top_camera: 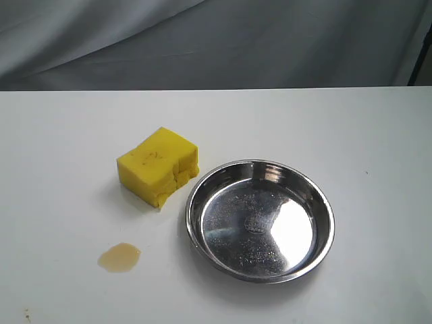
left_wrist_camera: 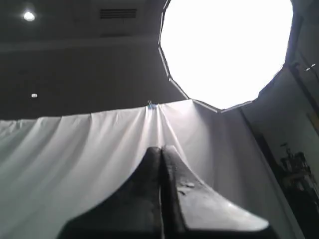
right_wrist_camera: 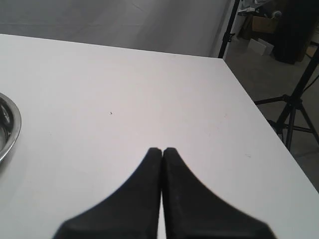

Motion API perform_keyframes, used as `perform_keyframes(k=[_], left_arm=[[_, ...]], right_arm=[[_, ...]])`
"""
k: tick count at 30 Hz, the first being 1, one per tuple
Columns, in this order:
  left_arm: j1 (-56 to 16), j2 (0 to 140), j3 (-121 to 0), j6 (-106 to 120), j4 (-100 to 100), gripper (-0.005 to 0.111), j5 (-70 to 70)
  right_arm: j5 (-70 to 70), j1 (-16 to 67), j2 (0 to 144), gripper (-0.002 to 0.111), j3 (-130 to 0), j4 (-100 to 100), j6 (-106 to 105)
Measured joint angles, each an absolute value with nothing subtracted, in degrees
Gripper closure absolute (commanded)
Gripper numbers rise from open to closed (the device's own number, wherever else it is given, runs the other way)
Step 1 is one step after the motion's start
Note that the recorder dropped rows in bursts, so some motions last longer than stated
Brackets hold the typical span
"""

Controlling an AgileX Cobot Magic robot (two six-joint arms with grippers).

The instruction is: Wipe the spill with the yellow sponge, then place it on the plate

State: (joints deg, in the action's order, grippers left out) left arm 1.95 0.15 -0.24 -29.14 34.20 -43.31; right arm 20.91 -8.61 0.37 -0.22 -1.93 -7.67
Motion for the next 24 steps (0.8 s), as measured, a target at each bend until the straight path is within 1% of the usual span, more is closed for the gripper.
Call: perform_keyframes(k=[2,7,9,12,18,21,24], left_arm=[[1.95,0.15,-0.24,-34.0,36.15,0.107,-35.95],[1.95,0.15,-0.24,-43.97,38.1,0.107,-9.02],[1.95,0.15,-0.24,-44.63,38.1,0.107,-3.53],[1.95,0.15,-0.24,-45.06,38.1,0.107,0.0],[1.95,0.15,-0.24,-45.78,34.91,0.107,1.93],[1.95,0.15,-0.24,-45.88,31.65,0.107,1.59],[1.95,0.15,-0.24,-45.88,26.84,0.107,-2.23]], right_arm=[[20.91,-8.61,0.37,0.108,-0.22,-1.93,-7.67],[20.91,-8.61,0.37,0.108,-0.22,-1.93,-7.67],[20.91,-8.61,0.37,0.108,-0.22,-1.93,-7.67],[20.91,-8.61,0.37,0.108,-0.22,-1.93,-7.67],[20.91,-8.61,0.37,0.108,-0.22,-1.93,-7.67],[20.91,-8.61,0.37,0.108,-0.22,-1.93,-7.67],[20.91,-8.61,0.37,0.108,-0.22,-1.93,-7.67]])
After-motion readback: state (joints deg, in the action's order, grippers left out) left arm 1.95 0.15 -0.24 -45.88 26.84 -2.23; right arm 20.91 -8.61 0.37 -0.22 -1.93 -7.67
